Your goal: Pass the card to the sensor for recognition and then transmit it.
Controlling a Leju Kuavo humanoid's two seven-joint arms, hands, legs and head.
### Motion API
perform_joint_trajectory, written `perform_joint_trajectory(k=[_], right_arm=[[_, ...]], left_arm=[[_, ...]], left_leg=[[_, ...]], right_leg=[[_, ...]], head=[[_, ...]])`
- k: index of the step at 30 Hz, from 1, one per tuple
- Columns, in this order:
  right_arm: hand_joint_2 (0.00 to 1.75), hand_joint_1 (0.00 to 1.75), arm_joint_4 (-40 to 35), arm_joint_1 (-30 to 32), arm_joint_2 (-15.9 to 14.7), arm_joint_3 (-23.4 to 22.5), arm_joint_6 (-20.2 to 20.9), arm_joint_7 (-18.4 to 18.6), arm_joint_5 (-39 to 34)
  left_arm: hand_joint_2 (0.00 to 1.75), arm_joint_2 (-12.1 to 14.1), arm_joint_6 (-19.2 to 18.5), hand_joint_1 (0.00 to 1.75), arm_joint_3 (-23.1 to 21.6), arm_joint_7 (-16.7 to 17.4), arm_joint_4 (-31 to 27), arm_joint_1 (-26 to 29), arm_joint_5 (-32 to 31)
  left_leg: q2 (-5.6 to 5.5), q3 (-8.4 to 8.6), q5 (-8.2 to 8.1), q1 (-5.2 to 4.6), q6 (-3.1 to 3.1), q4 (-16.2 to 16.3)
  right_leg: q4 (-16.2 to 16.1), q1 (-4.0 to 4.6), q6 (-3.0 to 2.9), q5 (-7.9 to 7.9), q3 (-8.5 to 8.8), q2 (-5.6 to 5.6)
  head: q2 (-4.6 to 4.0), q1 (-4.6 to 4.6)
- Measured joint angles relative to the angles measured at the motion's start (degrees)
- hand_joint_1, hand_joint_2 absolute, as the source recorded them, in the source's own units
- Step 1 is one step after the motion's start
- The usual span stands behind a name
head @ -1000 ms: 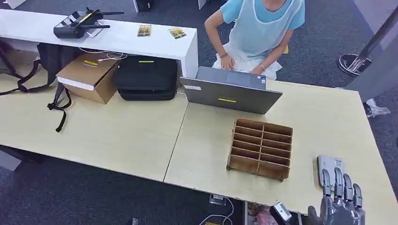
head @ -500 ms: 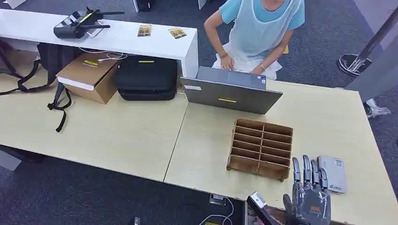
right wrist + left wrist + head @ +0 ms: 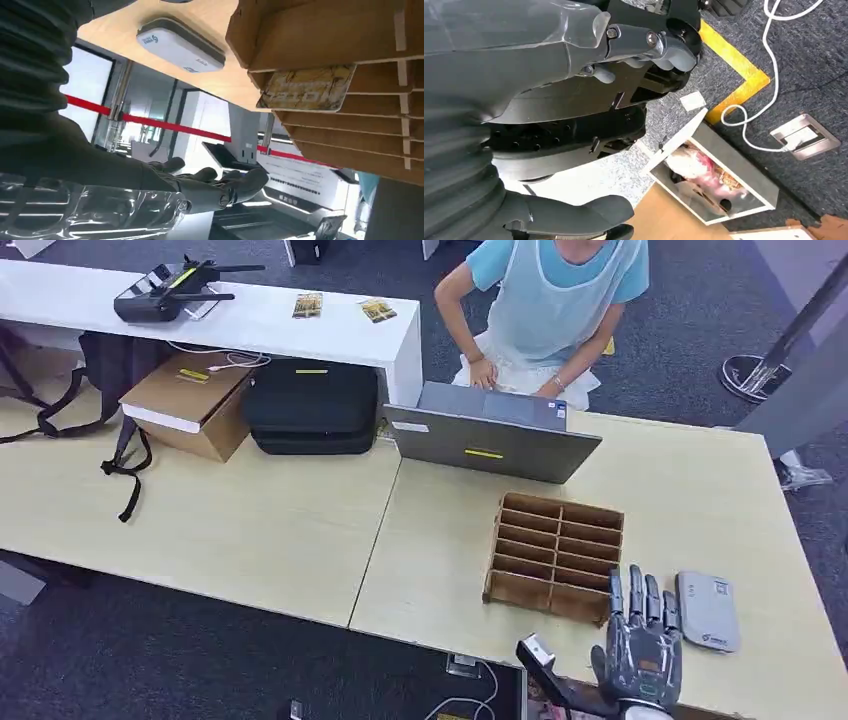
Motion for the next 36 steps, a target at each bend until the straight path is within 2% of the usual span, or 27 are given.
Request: perform_joint_trajectory(k=[11, 36], right_arm=[[1.75, 0.00, 3.8, -1.6, 1.9, 0.0, 0.0, -1.5, 0.0], [1.75, 0.00, 5.5, -5.0, 3.4, 0.0, 1.2, 0.7, 0.0]], left_arm=[[1.75, -0.1, 0.0, 0.00, 0.0, 0.0, 0.0, 0.0, -0.2], [1.75, -0.4, 0.0, 0.00, 0.0, 0.0, 0.0, 0.0, -0.7]], left_leg=[[0.00, -0.01, 0.00, 0.00, 0.00, 0.0], [0.00, 0.00, 0.00, 0.00, 0.00, 0.0]], right_leg=[[0.0, 0.00, 0.00, 0.00, 0.00, 0.00], [0.0, 0.00, 0.00, 0.01, 0.00, 0.00]], head=[[0.00, 0.00], [0.00, -0.02]])
